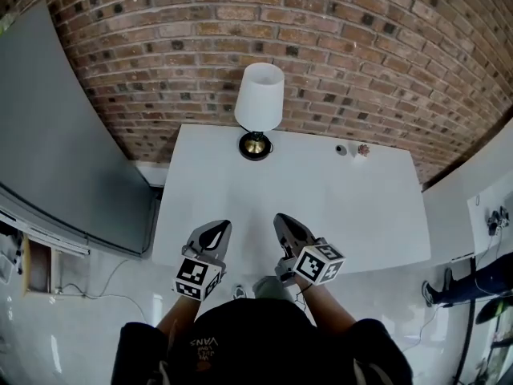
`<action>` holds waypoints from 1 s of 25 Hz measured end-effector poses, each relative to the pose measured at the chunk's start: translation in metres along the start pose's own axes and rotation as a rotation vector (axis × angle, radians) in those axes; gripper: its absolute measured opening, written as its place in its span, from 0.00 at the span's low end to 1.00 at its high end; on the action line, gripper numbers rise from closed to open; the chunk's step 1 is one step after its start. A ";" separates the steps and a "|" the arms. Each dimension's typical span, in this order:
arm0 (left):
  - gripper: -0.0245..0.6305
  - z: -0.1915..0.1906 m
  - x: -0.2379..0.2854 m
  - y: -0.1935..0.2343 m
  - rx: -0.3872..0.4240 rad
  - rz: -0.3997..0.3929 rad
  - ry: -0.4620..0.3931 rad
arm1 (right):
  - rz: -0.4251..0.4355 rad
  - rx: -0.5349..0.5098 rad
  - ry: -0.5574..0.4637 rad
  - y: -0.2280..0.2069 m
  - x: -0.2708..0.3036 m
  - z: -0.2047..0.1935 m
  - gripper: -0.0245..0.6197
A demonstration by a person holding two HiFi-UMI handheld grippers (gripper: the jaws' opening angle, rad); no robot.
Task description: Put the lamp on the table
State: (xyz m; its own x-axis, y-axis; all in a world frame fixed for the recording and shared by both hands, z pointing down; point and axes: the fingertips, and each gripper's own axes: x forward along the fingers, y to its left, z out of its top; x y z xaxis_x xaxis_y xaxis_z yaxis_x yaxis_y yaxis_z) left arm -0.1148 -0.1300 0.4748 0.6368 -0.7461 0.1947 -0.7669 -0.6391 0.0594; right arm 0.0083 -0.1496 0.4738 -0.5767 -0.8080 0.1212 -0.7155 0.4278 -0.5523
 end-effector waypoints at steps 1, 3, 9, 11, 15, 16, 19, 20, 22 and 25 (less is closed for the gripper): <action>0.05 -0.001 -0.003 -0.002 0.004 -0.004 -0.005 | -0.003 -0.011 0.005 0.002 -0.002 -0.003 0.04; 0.05 -0.002 -0.009 -0.003 0.015 -0.003 -0.021 | -0.008 -0.029 0.012 0.006 -0.006 -0.009 0.04; 0.05 -0.012 -0.022 -0.004 -0.006 0.007 0.004 | -0.033 -0.086 0.039 0.012 -0.013 -0.025 0.04; 0.05 -0.017 -0.024 -0.005 -0.019 0.006 0.021 | -0.046 -0.093 0.044 0.011 -0.015 -0.028 0.04; 0.05 -0.023 -0.025 -0.002 -0.025 0.019 0.028 | -0.076 -0.107 0.056 0.007 -0.017 -0.033 0.03; 0.05 -0.024 -0.025 -0.002 -0.031 0.017 0.031 | -0.083 -0.111 0.059 0.006 -0.017 -0.034 0.03; 0.05 -0.025 -0.025 -0.003 -0.040 0.018 0.037 | -0.095 -0.110 0.067 0.003 -0.017 -0.035 0.03; 0.05 -0.025 -0.024 -0.002 -0.038 0.021 0.032 | -0.097 -0.109 0.069 0.003 -0.017 -0.035 0.03; 0.05 -0.025 -0.023 -0.001 -0.040 0.020 0.028 | -0.102 -0.110 0.069 0.002 -0.016 -0.034 0.03; 0.05 -0.026 -0.022 -0.001 -0.042 0.018 0.022 | -0.104 -0.112 0.068 0.001 -0.014 -0.034 0.03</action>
State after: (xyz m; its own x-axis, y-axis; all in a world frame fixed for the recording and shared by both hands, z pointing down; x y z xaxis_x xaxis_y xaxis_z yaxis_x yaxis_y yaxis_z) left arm -0.1304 -0.1084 0.4958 0.6212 -0.7529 0.2173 -0.7813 -0.6167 0.0967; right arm 0.0021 -0.1244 0.5000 -0.5200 -0.8225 0.2304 -0.8100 0.3893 -0.4386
